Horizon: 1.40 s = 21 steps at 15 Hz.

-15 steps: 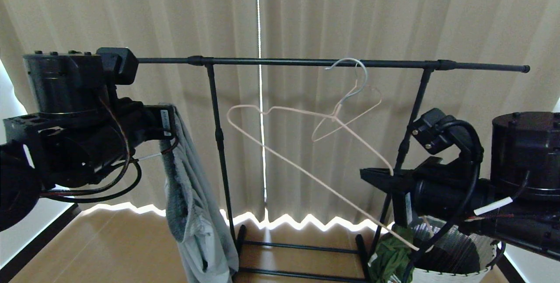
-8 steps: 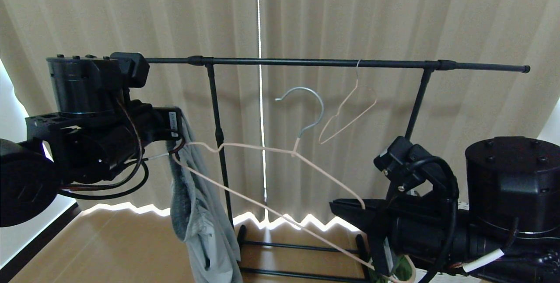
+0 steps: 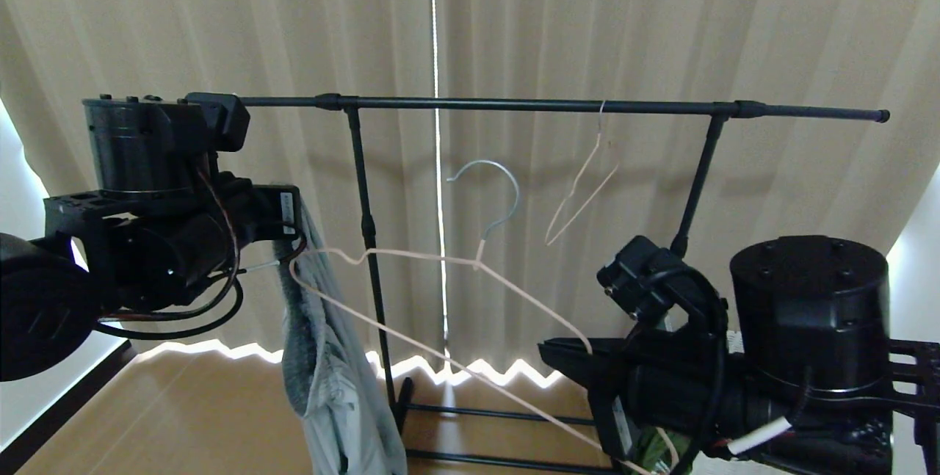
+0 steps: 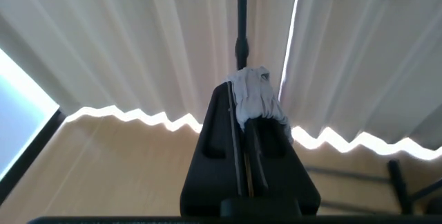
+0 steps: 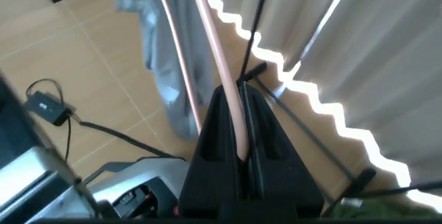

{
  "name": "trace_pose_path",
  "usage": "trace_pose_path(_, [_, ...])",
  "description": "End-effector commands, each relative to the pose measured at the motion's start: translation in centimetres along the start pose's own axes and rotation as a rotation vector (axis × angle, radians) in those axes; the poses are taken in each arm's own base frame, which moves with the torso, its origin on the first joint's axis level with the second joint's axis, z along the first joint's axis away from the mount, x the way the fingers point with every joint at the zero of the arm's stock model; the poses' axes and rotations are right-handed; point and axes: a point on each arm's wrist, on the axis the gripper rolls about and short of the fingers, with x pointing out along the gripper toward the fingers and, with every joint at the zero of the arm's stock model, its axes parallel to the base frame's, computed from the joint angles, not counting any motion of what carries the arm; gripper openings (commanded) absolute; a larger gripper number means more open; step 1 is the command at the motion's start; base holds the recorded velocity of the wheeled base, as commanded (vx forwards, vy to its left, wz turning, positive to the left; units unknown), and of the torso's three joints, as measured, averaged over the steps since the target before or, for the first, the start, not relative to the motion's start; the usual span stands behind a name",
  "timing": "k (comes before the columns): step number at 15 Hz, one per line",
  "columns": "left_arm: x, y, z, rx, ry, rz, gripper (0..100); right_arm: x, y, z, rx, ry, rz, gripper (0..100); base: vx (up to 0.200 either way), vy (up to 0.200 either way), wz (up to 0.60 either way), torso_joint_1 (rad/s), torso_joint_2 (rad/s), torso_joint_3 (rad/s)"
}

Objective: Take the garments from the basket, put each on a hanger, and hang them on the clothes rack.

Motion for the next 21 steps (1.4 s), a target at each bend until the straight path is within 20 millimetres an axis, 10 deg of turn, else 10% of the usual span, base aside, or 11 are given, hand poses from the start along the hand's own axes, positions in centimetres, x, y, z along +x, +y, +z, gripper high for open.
trace_pose_path(1, [-0.4,0.1,0.3,0.001,-0.002,0.003,0,2.3,0.1,0.4,0.04,0.027,-0.037,0,0.0,0.0,0.0,0.0,0.0,0.0])
trace_pose_path(13, [-0.8,-0.5,1.5,-0.02,-0.013,0.086,0,4.9,4.0,2.6,0.205,0.062,0.0,0,0.0,0.0,0.0,0.0,0.0,0.0])
trace_pose_path(21, [-4.4,0.8,2.9,0.0,0.021,0.066,0,5.7,2.3,3.2,0.265,0.054,-0.143,0,0.0,0.0,0.0,0.0,0.0,0.0])
